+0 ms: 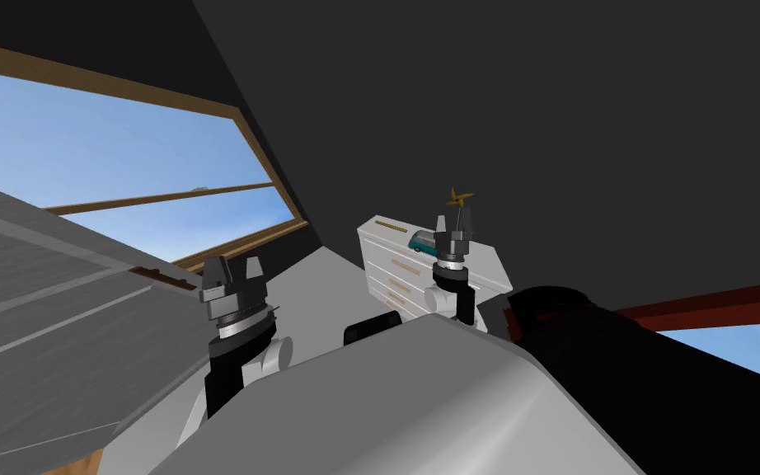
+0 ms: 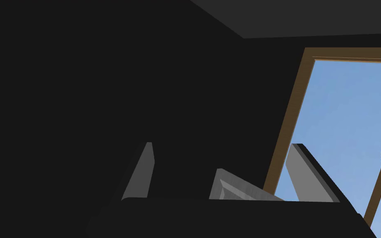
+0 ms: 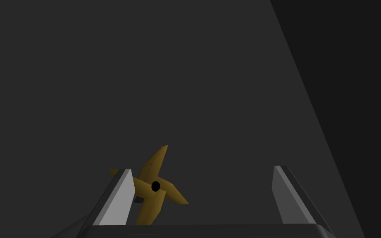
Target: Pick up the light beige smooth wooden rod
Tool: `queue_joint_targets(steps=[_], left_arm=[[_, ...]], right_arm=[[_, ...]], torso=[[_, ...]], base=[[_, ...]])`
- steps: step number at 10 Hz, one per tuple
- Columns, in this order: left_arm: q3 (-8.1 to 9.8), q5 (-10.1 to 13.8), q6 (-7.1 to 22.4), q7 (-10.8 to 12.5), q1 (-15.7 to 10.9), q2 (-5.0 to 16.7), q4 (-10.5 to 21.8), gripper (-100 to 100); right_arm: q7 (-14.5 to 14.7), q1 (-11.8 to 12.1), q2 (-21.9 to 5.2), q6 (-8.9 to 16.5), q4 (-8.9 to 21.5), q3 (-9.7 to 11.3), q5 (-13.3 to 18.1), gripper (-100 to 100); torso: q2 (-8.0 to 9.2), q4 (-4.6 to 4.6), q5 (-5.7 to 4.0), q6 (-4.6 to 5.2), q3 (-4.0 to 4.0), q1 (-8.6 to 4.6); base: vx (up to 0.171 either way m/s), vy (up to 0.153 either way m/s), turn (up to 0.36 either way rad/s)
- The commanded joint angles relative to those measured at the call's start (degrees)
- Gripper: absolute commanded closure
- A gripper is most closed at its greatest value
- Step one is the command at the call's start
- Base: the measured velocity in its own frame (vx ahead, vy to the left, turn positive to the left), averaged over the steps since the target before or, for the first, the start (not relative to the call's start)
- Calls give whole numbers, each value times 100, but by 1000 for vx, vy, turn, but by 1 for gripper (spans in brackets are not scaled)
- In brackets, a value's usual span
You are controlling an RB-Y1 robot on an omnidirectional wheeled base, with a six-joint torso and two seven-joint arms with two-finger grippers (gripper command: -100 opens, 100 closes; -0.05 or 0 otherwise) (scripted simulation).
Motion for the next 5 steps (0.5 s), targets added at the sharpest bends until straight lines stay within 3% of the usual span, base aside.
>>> queue_joint_targets(steps=[1, 4, 5], left_arm=[[0, 0, 0, 0, 0, 0, 0, 0], [-1, 0, 0, 0, 1, -1, 0, 0], [-2, 0, 0, 0, 1, -2, 0, 0]], right_arm=[[11, 106, -245, -18, 71, -79, 40, -100], [51, 499, -753, -106, 339, -355, 203, -100], [51, 506, -753, -106, 339, -355, 203, -100]], torso=[[0, 0, 0, 0, 0, 0], [-20, -5, 11, 0, -12, 50], [-21, -5, 14, 0, -12, 67]], base=[[16, 46, 13], [60, 150, 19], [47, 137, -3]])
